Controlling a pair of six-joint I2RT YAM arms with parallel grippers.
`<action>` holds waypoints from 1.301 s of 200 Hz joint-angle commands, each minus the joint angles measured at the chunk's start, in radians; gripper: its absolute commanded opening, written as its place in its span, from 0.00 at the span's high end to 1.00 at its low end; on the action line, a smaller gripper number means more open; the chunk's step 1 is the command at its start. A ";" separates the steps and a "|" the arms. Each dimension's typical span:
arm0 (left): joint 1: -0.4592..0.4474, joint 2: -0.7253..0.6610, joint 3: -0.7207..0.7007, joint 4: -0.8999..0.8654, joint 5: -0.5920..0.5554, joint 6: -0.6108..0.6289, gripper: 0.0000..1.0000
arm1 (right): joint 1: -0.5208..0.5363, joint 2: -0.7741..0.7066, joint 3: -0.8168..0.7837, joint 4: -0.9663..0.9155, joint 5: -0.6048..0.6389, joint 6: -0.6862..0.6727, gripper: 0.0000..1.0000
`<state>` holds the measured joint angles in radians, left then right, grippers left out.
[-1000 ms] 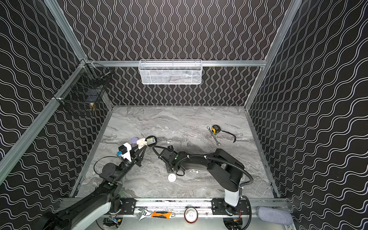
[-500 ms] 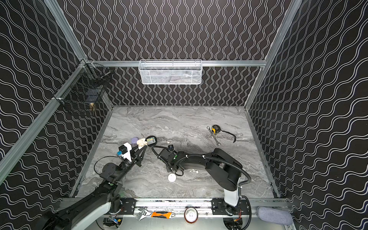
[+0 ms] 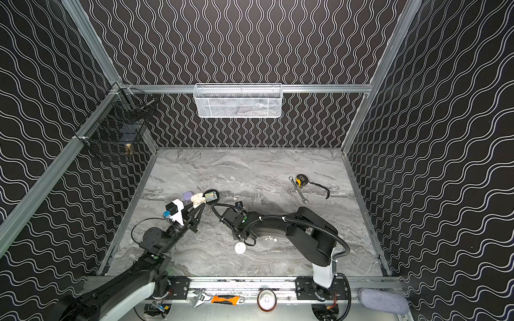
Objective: Insert wireless bluetooth earbuds into charging case
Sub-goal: Pick up the wireless bluetooth earbud from the center of the table.
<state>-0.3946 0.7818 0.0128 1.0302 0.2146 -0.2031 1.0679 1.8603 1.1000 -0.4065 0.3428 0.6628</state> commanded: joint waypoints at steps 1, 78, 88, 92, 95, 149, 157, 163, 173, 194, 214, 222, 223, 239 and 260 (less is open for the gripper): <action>-0.001 -0.005 0.001 0.027 -0.007 0.008 1.00 | 0.004 -0.005 -0.008 -0.058 0.006 0.014 0.66; -0.001 -0.016 0.003 0.013 -0.006 0.016 1.00 | 0.007 0.017 -0.006 -0.041 -0.001 0.006 0.72; 0.000 -0.014 0.003 0.007 -0.012 0.014 1.00 | 0.007 0.018 -0.002 -0.043 -0.002 0.005 0.74; -0.001 -0.013 0.003 0.006 -0.012 0.014 1.00 | 0.007 0.018 -0.003 -0.043 -0.002 0.005 0.75; -0.001 -0.013 0.004 0.007 -0.010 0.014 1.00 | 0.007 0.016 -0.004 -0.042 -0.002 0.006 0.76; -0.001 0.000 0.004 0.031 0.008 0.014 1.00 | 0.012 -0.050 -0.042 -0.021 0.013 0.026 0.81; -0.001 0.006 0.000 0.049 0.011 0.014 1.00 | 0.011 -0.068 -0.045 -0.016 0.015 0.029 0.82; -0.001 0.007 -0.004 0.057 0.010 0.013 1.00 | 0.010 -0.079 -0.046 -0.012 0.017 0.031 0.83; -0.001 0.009 -0.007 0.060 0.012 0.012 1.00 | 0.011 -0.112 -0.049 -0.002 0.023 0.034 0.86; -0.001 0.036 -0.009 0.118 0.051 0.008 1.00 | 0.014 -0.193 -0.059 0.056 0.029 0.024 0.87; -0.001 0.081 -0.028 0.228 0.081 0.004 1.00 | 0.031 -0.288 -0.049 0.116 0.074 0.000 0.85; -0.001 0.103 -0.036 0.278 0.095 0.001 1.00 | 0.045 -0.327 -0.045 0.146 0.097 -0.014 0.85; -0.001 0.105 -0.037 0.287 0.098 0.001 1.00 | 0.047 -0.334 -0.044 0.150 0.101 -0.016 0.85; -0.001 0.156 -0.046 0.399 0.146 -0.002 1.00 | 0.085 -0.406 -0.038 0.223 0.169 -0.055 0.85; -0.006 0.219 -0.058 0.521 0.183 0.003 1.00 | 0.144 -0.499 -0.054 0.355 0.236 -0.122 0.86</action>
<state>-0.3969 0.9550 0.0051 1.3228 0.3298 -0.2031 1.1660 1.4345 1.0523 -0.2363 0.4629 0.6250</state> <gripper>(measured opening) 0.244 0.199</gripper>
